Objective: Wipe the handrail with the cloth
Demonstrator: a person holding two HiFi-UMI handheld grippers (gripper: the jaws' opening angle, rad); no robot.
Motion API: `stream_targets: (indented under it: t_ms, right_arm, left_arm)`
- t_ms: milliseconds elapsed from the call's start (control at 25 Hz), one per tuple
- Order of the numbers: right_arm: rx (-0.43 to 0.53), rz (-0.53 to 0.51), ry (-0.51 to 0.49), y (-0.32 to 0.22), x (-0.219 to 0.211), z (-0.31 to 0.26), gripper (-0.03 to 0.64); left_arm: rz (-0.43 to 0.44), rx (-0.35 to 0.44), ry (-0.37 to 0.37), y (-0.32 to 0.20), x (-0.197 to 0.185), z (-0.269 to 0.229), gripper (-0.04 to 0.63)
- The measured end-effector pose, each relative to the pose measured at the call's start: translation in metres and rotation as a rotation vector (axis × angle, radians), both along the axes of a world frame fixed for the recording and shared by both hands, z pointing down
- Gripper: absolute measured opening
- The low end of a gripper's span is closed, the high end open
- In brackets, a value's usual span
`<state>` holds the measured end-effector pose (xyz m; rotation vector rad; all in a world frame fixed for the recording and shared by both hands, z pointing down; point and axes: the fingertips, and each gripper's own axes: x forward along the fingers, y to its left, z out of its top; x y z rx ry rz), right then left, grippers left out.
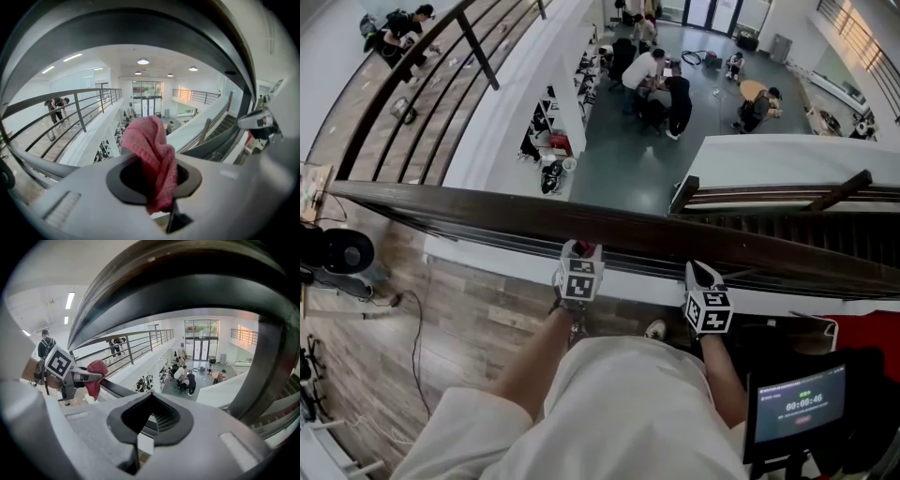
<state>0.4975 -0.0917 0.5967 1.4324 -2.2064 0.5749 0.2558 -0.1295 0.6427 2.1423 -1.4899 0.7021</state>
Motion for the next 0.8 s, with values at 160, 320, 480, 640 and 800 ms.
stream_targets:
  t_ms: [160,320,480,640,800]
  right_arm:
    - [0.002,-0.016,0.002,0.002,0.003,0.005,0.003]
    - [0.001,-0.028,0.002,0.003,0.007,0.007,0.003]
    - [0.001,-0.051,0.002,0.003,0.011,0.009,0.003]
    - [0.002,-0.078,0.005,0.0,0.026,0.002,0.003]
    - [0.007,-0.092,0.008,0.005,0.02,0.013,0.003]
  left_arm:
    - [0.023,0.021,-0.01,0.005,0.016,-0.002,0.086]
    - [0.031,0.038,-0.014,0.006,0.029,0.0,0.086]
    - [0.027,0.053,-0.018,0.006,0.039,0.0,0.086]
    - [0.018,0.072,-0.01,-0.001,0.06,-0.001,0.086]
    - [0.028,0.047,-0.003,0.009,0.064,0.011,0.086]
